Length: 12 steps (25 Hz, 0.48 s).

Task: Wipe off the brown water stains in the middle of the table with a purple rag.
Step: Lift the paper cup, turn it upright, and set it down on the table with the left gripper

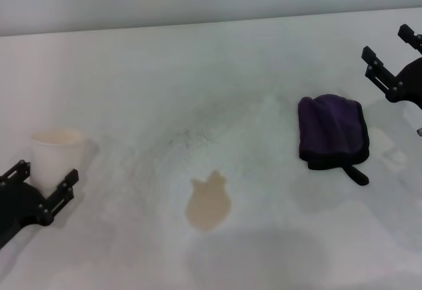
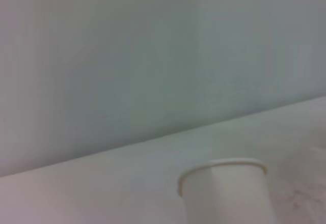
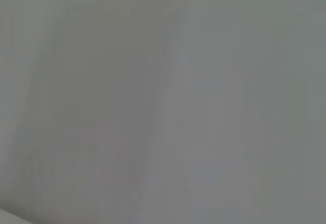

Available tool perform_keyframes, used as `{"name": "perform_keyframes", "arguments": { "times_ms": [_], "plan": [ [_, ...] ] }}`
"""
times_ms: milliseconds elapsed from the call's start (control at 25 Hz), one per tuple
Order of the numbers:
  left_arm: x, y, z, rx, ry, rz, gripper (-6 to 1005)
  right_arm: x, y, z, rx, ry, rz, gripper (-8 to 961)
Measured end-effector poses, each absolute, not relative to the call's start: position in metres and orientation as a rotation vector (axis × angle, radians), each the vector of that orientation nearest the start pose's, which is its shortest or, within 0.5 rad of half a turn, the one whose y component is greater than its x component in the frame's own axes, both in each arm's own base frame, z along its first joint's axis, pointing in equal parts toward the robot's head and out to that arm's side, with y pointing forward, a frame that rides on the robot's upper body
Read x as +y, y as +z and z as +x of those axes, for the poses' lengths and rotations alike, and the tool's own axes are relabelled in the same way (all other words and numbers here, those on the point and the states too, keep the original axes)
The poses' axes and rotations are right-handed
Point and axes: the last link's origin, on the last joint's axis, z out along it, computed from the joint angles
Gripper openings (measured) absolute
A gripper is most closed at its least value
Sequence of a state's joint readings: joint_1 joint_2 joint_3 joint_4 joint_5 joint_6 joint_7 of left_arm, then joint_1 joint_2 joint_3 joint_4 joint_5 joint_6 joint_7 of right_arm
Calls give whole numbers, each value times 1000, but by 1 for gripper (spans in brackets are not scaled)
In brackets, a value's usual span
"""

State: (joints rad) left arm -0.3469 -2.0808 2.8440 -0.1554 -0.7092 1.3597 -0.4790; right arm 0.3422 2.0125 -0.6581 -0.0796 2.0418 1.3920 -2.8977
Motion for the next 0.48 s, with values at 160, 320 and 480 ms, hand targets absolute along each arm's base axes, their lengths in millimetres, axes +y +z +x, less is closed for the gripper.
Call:
{"name": "perform_keyframes", "arguments": {
  "times_ms": [160,320,480],
  "plan": [
    [242,-47,-365,-522,-571,-2190,604,287,23,359,284,626,-1810,739],
    [236,-49,-366,-522,-569,-2188,604,285,23,361,290,626,-1805,739],
    [225,-52,-370,-505,-548,-2191,603,285,23,362,299,624,-1804,739]
  ]
}}
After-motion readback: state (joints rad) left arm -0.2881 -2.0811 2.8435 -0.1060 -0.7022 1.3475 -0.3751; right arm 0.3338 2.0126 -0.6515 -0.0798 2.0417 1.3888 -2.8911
